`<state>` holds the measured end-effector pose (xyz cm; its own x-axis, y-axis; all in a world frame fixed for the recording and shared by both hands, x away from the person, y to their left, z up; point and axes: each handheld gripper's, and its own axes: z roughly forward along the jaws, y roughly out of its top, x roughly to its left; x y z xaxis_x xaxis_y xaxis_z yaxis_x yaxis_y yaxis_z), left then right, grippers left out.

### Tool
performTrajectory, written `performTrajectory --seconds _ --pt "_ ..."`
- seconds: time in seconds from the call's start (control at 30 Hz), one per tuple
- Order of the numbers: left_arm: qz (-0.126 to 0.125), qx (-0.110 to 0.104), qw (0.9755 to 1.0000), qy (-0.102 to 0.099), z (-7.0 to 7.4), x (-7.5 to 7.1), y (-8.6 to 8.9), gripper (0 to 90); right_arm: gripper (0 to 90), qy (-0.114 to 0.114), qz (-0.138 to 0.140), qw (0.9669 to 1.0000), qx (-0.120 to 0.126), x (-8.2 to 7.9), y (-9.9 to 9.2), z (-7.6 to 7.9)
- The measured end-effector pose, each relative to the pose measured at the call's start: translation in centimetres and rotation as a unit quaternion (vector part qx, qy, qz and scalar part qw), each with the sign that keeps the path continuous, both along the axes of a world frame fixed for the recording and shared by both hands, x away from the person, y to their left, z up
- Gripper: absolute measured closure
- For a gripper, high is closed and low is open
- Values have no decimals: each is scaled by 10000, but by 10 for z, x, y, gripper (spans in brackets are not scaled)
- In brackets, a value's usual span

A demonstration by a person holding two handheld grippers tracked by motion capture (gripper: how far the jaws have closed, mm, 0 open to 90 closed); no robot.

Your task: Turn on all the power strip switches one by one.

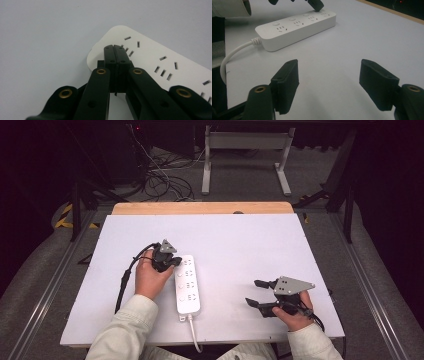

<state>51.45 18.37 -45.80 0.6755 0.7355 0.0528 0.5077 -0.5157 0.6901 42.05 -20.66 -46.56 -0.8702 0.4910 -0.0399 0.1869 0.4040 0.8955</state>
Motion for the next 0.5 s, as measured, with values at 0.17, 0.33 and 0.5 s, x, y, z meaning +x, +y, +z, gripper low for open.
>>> performTrajectory --seconds 0.17,0.33,0.5 --pt "-6 -15 10000 18 0 1 1 900 325 -2 7 10000 -3 0 1 0" --pt "-28 -16 10000 50 0 2 1 900 325 -3 11 10000 -1 0 1 0" --pt "-40 80 9998 160 2 4 -1 900 325 6 14 10000 -3 0 1 -1"
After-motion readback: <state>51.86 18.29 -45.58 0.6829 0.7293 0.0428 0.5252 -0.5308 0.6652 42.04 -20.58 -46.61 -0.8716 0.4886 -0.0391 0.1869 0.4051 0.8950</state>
